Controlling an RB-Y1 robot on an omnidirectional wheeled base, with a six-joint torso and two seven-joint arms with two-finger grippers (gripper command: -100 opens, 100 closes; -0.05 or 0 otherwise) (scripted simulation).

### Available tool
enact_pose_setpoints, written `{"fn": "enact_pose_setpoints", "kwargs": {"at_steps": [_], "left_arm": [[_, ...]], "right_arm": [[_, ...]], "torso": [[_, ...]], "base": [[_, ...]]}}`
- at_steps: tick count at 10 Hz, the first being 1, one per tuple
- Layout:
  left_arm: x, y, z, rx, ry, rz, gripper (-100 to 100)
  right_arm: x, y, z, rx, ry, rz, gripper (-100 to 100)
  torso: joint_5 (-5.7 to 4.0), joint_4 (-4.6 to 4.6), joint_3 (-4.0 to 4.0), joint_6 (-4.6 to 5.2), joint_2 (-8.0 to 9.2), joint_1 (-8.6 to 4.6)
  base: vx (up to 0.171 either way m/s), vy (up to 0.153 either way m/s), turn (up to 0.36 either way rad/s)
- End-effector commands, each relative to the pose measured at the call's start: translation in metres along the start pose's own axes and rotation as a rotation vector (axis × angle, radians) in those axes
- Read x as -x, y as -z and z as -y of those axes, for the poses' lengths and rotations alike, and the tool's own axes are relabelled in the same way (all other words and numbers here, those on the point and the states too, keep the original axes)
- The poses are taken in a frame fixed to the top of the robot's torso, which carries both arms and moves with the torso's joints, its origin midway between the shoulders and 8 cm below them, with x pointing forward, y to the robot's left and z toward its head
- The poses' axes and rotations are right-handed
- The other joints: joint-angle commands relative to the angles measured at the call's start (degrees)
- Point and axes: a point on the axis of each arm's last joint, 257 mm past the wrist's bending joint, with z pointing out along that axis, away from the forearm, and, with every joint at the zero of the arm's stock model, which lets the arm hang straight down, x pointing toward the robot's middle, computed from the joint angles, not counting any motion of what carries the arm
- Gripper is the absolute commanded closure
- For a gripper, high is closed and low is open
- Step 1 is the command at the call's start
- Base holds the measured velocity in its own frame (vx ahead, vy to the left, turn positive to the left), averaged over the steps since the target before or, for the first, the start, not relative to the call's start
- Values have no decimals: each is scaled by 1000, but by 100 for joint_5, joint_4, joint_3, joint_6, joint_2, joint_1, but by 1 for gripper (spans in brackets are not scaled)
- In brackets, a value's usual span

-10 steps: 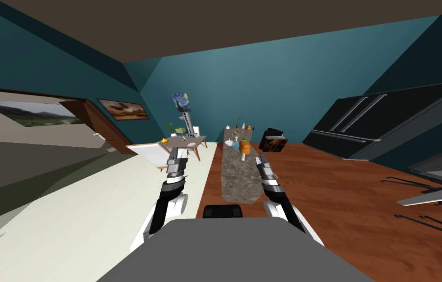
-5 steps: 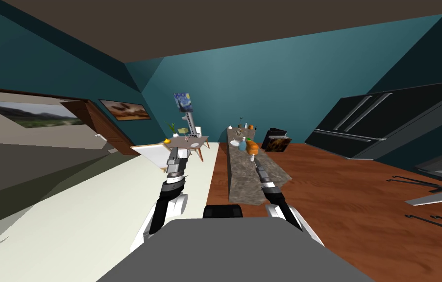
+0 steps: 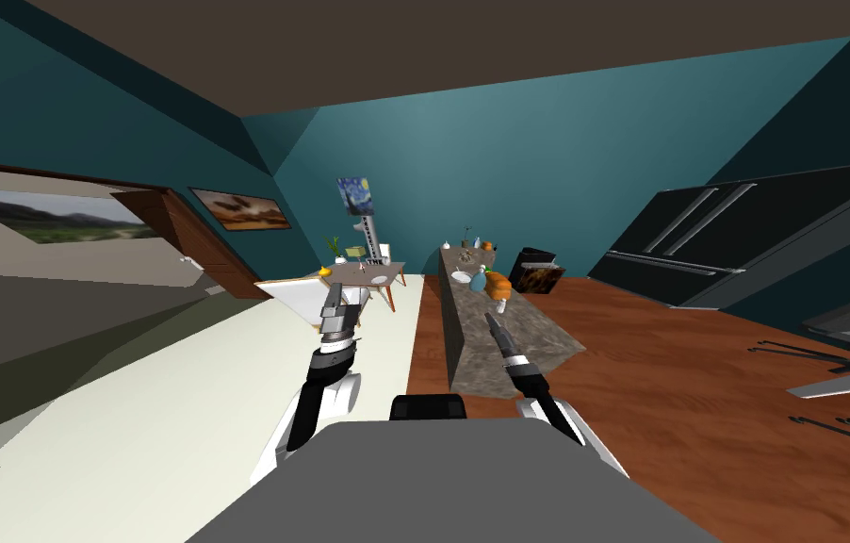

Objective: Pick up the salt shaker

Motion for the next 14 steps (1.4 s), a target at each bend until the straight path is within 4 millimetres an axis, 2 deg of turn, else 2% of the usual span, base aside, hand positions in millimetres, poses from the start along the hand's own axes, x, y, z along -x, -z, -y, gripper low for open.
{"fn": "enact_pose_setpoints", "kwargs": {"at_steps": [1, 2, 5, 8, 9, 11, 12, 14], "left_arm": [[0, 0, 0, 0, 0, 0, 0], [0, 0, 0, 0, 0, 0, 0], [0, 0, 0, 0, 0, 0, 0], [0, 0, 0, 0, 0, 0, 0], [0, 0, 0, 0, 0, 0, 0], [0, 0, 0, 0, 0, 0, 0], [0, 0, 0, 0, 0, 0, 0], [0, 0, 0, 0, 0, 0, 0]], "right_arm": [[-5, 5, 22, -35, 91, -31, -100], [-7, 7, 26, -44, 90, -35, -100], [-6, 16, 73, -120, 257, -87, -100], [11, 23, 119, -196, 420, -120, -100], [9, 25, 122, -204, 419, -125, -100], [27, 30, 153, -259, 519, -138, -100], [27, 30, 153, -259, 519, -138, -100], [49, 35, 181, -317, 608, -143, -100]], "torso": [[0, 0, 0, 0, 0, 0], [2, 1, 3, 0, 7, 11], [-2, 1, 2, 0, 2, -11], [-2, -2, -5, 1, -7, -19], [-4, -1, -2, 1, -4, -25], [-8, 0, 0, 1, 0, -42], [-8, 0, -1, 1, -2, -47], [-11, 0, 0, 1, 0, -57]], "base": [[30, 190, -15], [2, 147, -18], [52, 134, -15], [71, 111, -23], [49, 65, -8], [57, 41, -17], [50, 22, -8], [60, 5, -15]]}}
